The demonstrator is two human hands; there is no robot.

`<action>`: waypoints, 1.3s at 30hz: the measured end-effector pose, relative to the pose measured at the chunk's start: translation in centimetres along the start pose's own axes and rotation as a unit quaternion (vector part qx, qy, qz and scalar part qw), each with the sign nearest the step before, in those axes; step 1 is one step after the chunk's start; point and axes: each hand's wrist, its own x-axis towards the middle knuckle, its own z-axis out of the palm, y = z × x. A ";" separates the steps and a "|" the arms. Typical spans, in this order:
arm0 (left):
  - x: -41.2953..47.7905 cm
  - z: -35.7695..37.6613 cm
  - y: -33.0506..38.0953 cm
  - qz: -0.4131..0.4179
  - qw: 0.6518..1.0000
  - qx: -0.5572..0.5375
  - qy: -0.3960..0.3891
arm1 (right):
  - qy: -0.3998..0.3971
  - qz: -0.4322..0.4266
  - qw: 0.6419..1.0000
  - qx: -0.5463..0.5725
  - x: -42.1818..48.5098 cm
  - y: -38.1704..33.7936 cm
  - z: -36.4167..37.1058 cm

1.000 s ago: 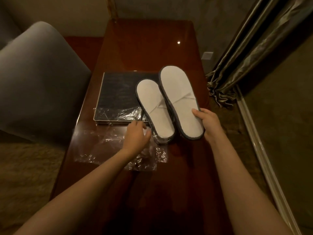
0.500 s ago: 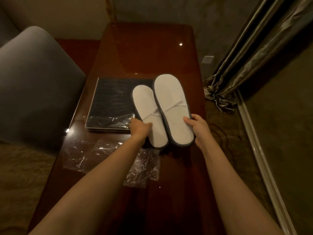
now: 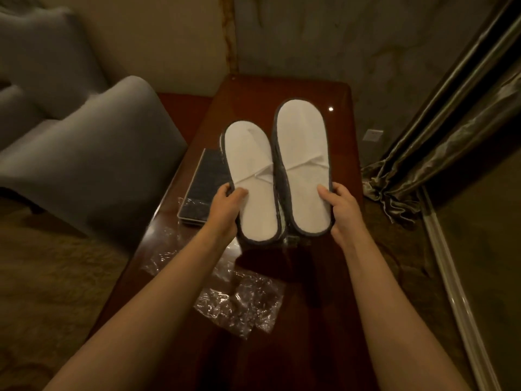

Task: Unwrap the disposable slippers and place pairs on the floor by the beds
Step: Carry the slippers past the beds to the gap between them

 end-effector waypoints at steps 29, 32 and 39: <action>-18.8 -61.2 0.4 0.085 0.908 -0.219 0.348 | -0.359 0.078 0.901 -0.229 -27.5 21.9 52.6; -20.8 -66.3 -0.7 0.080 0.887 -0.240 0.386 | -0.377 0.087 0.886 -0.257 -31.4 25.1 57.4; -21.2 -76.4 -2.4 0.076 0.840 -0.294 0.450 | -0.429 0.118 0.837 -0.319 -34.6 30.3 67.9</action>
